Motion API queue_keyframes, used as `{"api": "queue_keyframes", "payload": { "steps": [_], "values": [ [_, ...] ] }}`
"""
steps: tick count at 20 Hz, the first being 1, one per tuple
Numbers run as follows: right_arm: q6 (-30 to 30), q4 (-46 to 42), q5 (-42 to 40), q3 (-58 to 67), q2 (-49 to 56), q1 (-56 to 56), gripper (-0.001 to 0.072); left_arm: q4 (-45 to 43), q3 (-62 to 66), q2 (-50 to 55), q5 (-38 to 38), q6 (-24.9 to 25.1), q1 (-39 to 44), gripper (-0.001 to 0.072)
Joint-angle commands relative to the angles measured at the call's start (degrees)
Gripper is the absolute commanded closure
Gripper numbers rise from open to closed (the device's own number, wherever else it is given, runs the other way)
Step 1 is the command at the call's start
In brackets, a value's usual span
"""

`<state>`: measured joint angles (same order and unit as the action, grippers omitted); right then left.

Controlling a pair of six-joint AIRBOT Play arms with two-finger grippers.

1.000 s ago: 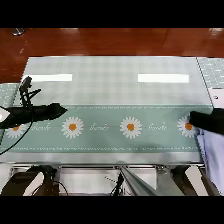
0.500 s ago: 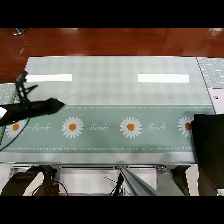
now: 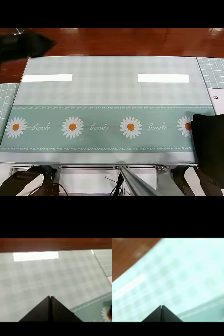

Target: Fold the shirts.

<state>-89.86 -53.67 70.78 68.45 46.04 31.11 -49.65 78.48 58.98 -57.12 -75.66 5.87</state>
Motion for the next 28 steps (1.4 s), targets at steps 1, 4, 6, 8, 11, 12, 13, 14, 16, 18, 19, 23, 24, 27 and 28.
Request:
{"api": "queue_keyframes", "payload": {
  "steps": [1, 4, 6, 8, 11, 12, 13, 14, 16, 18, 19, 23, 24, 27, 28],
  "values": [
    [1.31, -12.61, -7.28, 0.42, 4.35, -26.53, 0.069, -9.03, 3.52, 4.61, -2.03, -3.58, 8.22, 0.0683],
    [-16.09, -43.76, -7.15, -6.25, 7.65, -44.19, 0.069, -16.46, -7.69, 4.04, -1.97, -9.22, 8.98, 0.0682],
    [-20.24, -50.53, -7.21, -10.97, 11.13, -46.23, 0.069, -16.9, -16.22, 4.07, 0.24, -9.27, 8.68, 0.0683],
    [-20.22, -49.86, -6.49, -12.13, 16.09, -45.03, 0.069, -18.23, -20.76, 4.37, 2.71, -9.29, 8.68, 0.0682],
    [-20.26, -48.46, -6.86, -12.13, 20.15, -44.81, 0.069, -18.56, -20.39, 4.72, 4.46, -9.16, 8.68, 0.0682],
    [-20.26, -47.17, -6.95, -12.13, 20.46, -44.81, 0.069, -18.56, -20.06, 4.72, 4.85, -8.85, 8.68, 0.0682],
    [-20.26, -46.82, -6.95, -12.13, 20.44, -44.81, 0.069, -18.49, -20.0, 4.72, 4.94, -8.9, 8.68, 0.0682],
    [-20.17, -46.95, -6.67, -12.13, 20.41, -44.78, 0.0689, -18.34, -20.02, 4.74, 4.9, -8.9, 8.81, 0.0682],
    [-20.09, -46.95, -6.38, -12.13, 20.41, -44.81, 0.069, -18.32, -20.02, 4.9, 4.92, -8.87, 8.79, 0.0682],
    [-20.09, -46.95, -6.54, -12.13, 20.39, -44.81, 0.0689, -18.32, -20.02, 4.9, 4.92, -8.87, 8.79, 0.0682],
    [-20.09, -46.95, -6.56, -12.13, 20.39, -44.81, 0.069, -18.32, -20.02, 4.9, 4.92, -8.87, 8.79, 0.0682],
    [-20.09, -46.95, -6.54, -12.13, 20.41, -44.78, 0.069, -18.34, -20.02, 4.9, 4.92, -8.87, 8.79, 0.0682],
    [-20.09, -46.95, -6.56, -12.13, 20.39, -44.81, 0.0689, -18.32, -20.02, 4.9, 4.92, -8.9, 8.79, 0.0682],
    [-20.09, -46.95, -6.54, -12.13, 20.39, -44.81, 0.0689, -18.32, -20.02, 4.9, 4.92, -8.9, 8.79, 0.0682],
    [-20.09, -46.95, -6.54, -12.13, 20.39, -44.78, 0.0689, -18.34, -20.02, 4.9, 4.92, -8.9, 8.79, 0.0682]
  ]
}}
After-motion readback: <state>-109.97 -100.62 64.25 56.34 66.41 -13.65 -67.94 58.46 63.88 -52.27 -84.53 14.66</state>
